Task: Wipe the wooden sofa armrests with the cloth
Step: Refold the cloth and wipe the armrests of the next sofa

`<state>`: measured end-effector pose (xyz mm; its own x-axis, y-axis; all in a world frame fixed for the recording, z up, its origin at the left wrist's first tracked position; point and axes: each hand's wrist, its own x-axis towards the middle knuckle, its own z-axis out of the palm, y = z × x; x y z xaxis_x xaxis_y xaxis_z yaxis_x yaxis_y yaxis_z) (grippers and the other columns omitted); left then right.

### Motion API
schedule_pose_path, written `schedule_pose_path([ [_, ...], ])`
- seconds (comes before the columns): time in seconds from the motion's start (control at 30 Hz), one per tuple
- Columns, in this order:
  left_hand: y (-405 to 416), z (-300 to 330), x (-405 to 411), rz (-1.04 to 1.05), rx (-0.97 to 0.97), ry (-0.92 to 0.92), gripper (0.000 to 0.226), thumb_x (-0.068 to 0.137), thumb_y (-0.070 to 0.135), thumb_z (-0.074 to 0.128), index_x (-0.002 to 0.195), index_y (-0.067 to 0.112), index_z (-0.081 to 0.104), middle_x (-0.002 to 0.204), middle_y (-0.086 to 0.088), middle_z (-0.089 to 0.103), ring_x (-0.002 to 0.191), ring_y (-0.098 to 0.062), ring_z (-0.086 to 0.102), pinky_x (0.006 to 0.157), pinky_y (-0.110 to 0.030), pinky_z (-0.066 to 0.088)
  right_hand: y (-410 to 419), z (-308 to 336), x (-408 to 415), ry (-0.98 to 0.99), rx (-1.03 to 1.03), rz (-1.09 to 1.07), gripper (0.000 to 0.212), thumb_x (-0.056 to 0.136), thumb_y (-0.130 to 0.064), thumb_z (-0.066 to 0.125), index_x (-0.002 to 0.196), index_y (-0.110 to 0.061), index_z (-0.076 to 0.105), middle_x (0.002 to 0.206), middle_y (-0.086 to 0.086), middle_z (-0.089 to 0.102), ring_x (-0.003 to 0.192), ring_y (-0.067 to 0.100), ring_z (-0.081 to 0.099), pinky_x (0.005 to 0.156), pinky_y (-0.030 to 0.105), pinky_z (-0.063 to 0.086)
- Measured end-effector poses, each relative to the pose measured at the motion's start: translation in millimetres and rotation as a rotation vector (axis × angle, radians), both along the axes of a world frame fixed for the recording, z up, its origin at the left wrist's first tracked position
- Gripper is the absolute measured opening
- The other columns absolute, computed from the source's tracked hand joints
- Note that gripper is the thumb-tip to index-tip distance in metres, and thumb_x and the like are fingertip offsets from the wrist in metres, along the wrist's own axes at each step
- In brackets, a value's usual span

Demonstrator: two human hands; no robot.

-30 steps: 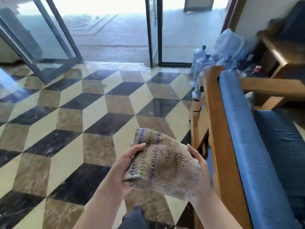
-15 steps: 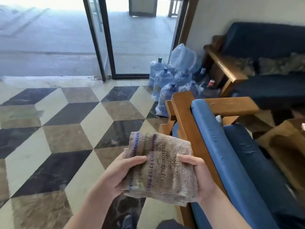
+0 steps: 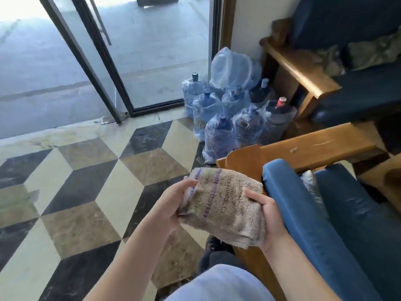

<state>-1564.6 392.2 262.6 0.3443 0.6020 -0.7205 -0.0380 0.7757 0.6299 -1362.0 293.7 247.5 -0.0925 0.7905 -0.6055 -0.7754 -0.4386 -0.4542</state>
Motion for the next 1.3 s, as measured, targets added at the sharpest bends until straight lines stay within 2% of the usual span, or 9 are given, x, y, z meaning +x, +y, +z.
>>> schedule_pose_path([
  [0.17, 94.3, -14.0, 37.8, -0.081, 0.022, 0.022, 0.020, 0.094, 0.012, 0.065, 0.109, 0.012, 0.077, 0.111, -0.022, 0.077, 0.091, -0.038, 0.077, 0.064, -0.038, 0.062, 86.0, -8.0, 28.8, 0.053, -0.109, -0.050, 0.036, 0.084, -0.024, 0.062, 0.100, 0.002, 0.082, 0.113, 0.027, 0.076, 0.093, 0.042, 0.077, 0.073, 0.054, 0.064],
  [0.43, 237.0, -49.7, 79.1, -0.245, -0.051, 0.146, 0.028, 0.093, 0.026, 0.069, 0.116, 0.011, 0.071, 0.103, -0.018, 0.079, 0.090, -0.037, 0.078, 0.075, -0.042, 0.061, 195.5, -40.4, 45.1, 0.087, -0.265, -0.208, 0.041, 0.083, -0.025, 0.065, 0.110, 0.003, 0.078, 0.120, 0.030, 0.072, 0.099, 0.046, 0.075, 0.074, 0.052, 0.063],
  [0.57, 327.6, -77.9, 101.4, -0.380, 0.000, 0.122, 0.010, 0.095, 0.010, 0.066, 0.093, 0.002, 0.073, 0.065, -0.009, 0.073, 0.046, -0.020, 0.068, 0.040, -0.021, 0.048, 266.2, -53.3, 44.8, 0.057, -0.314, -0.325, 0.039, 0.084, -0.023, 0.064, 0.109, 0.004, 0.078, 0.117, 0.031, 0.073, 0.096, 0.047, 0.075, 0.074, 0.055, 0.062],
  [0.67, 391.6, -80.1, 116.6, -0.496, -0.038, 0.047, 0.015, 0.089, 0.005, 0.072, 0.103, 0.010, 0.077, 0.089, -0.015, 0.080, 0.069, -0.027, 0.077, 0.053, -0.032, 0.060, 321.5, -53.0, 45.1, 0.053, -0.338, -0.434, 0.037, 0.080, -0.020, 0.064, 0.103, 0.004, 0.080, 0.114, 0.031, 0.074, 0.094, 0.045, 0.076, 0.075, 0.055, 0.062],
  [0.8, 466.1, -64.4, 135.8, -0.688, -0.202, -0.179, 0.059, 0.056, 0.005, 0.096, 0.103, 0.037, 0.080, 0.117, -0.012, 0.077, 0.101, -0.032, 0.076, 0.067, -0.038, 0.063, 374.9, -42.3, 48.6, -0.014, -0.338, -0.570, 0.038, 0.075, -0.020, 0.069, 0.103, 0.003, 0.081, 0.116, 0.030, 0.074, 0.100, 0.044, 0.075, 0.082, 0.054, 0.061],
  [1.1, 544.1, -73.3, 220.2, -0.887, -0.311, -0.200, 0.055, 0.072, -0.016, 0.073, 0.098, 0.032, 0.079, 0.106, -0.017, 0.079, 0.080, -0.029, 0.079, 0.051, -0.031, 0.059, 424.7, -37.2, 82.9, -0.014, -0.395, -0.916, 0.030, 0.078, -0.022, 0.068, 0.094, -0.002, 0.083, 0.110, 0.027, 0.076, 0.094, 0.043, 0.077, 0.080, 0.057, 0.062],
  [1.13, 546.8, -77.4, 232.7, -0.941, -0.305, -0.205, 0.053, 0.073, -0.016, 0.072, 0.098, 0.029, 0.081, 0.108, -0.018, 0.078, 0.083, -0.030, 0.078, 0.055, -0.033, 0.061, 425.0, -39.1, 87.4, -0.002, -0.413, -0.963, 0.028, 0.077, -0.022, 0.068, 0.088, -0.002, 0.084, 0.101, 0.026, 0.077, 0.084, 0.040, 0.078, 0.071, 0.053, 0.063],
  [1.2, 550.5, -78.2, 251.0, -1.060, -0.259, -0.201, 0.052, 0.072, -0.009, 0.074, 0.109, 0.026, 0.079, 0.119, -0.022, 0.074, 0.100, -0.033, 0.075, 0.087, -0.046, 0.061, 425.5, -40.4, 93.4, 0.022, -0.409, -1.040, 0.027, 0.072, -0.023, 0.069, 0.083, -0.003, 0.083, 0.089, 0.022, 0.077, 0.068, 0.036, 0.076, 0.059, 0.043, 0.062],
  [1.3, 546.2, -89.2, 294.5, -1.198, -0.197, -0.085, 0.059, 0.072, -0.004, 0.076, 0.122, 0.028, 0.072, 0.125, -0.023, 0.071, 0.111, -0.038, 0.070, 0.108, -0.056, 0.045, 417.0, -54.1, 115.2, 0.047, -0.473, -1.154, 0.040, 0.066, -0.022, 0.073, 0.102, -0.004, 0.075, 0.086, 0.019, 0.074, 0.068, 0.034, 0.073, 0.061, 0.040, 0.061],
])
